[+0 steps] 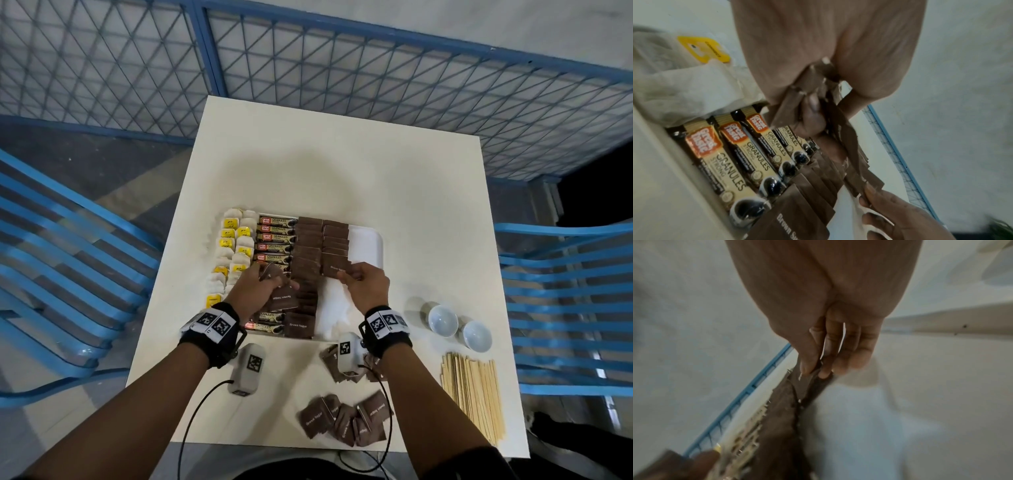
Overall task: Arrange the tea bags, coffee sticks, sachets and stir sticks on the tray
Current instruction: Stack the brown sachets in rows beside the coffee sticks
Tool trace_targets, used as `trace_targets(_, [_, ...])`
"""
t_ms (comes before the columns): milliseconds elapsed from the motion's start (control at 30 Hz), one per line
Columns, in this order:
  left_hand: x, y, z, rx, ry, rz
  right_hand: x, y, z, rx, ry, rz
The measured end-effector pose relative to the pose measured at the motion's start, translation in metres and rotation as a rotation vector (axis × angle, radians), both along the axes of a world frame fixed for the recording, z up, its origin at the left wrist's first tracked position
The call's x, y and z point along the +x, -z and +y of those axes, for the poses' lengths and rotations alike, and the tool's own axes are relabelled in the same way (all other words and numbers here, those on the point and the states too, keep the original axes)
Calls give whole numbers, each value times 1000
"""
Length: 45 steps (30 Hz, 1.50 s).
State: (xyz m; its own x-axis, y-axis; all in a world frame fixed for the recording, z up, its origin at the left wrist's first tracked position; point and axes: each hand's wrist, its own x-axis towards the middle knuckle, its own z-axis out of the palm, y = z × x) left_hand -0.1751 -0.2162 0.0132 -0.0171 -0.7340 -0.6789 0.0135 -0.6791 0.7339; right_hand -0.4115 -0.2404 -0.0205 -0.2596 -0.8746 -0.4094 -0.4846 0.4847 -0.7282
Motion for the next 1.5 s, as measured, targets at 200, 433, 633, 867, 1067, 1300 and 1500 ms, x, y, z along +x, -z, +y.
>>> trace_targets(200, [3,2,3,-35,40,-50,5,7,-2,-10,28,50])
trace_targets(433, [4,3,2,-62,12,-112,6,10,-6,21,44,53])
trace_targets(633, [2,0,-1,-46,-1,-106,6,8,-5,25,40,58])
trace_targets(867, [1,-3,1,-37,-28,-25,4,0,-2,8,80,118])
trace_targets(1067, [-7,-10,1,-56,-25,12,26,-18,4,-121,7,-104])
trace_targets(1300, [-10,-7,5,-72,22,57,53,-25,4,-106,-382,-108])
trace_targets(1500, [-9,-9,9,38,20,-63,40,-21,1,-141,-245,-105])
